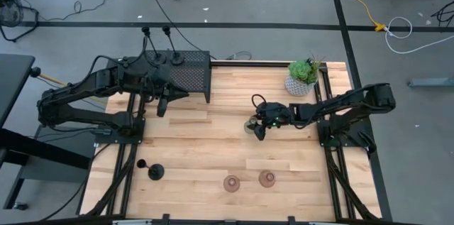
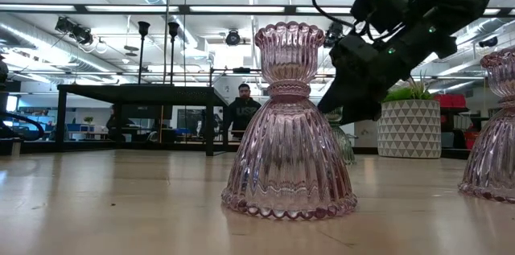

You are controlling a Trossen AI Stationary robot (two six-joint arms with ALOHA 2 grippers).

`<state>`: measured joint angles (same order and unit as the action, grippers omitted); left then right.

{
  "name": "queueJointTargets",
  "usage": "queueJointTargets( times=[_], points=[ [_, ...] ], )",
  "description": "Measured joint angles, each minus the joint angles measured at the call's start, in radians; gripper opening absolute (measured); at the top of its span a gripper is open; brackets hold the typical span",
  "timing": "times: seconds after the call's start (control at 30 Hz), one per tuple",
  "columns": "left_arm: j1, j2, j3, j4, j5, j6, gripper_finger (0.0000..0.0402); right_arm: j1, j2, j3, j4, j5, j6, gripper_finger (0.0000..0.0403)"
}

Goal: Pick & Place candle stick holders
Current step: Put the green glass candle holder on the shelf

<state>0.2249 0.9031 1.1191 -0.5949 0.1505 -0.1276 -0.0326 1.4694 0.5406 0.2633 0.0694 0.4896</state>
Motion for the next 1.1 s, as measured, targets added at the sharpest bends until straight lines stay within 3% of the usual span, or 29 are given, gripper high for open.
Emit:
queueJointTargets(
  times=[0.2, 0.6, 1.1],
  points=[
    [0.000, 0.000, 0.000, 0.000, 0.000, 0.000, 0.0046, 0.000, 0.022, 0.000, 0.004, 0.003, 0.005, 0.0237],
    [0.000, 0.000, 0.000, 0.000, 0.000, 0.000, 0.0046, 0.000, 0.021, 0.001, 0.010, 0.023, 0.019, 0.0140],
    [0.000, 0.000, 0.000, 0.000, 0.000, 0.000, 0.0046, 0.000, 0.021, 0.001, 0.008, 0.017, 0.026, 0.0132]
  ],
)
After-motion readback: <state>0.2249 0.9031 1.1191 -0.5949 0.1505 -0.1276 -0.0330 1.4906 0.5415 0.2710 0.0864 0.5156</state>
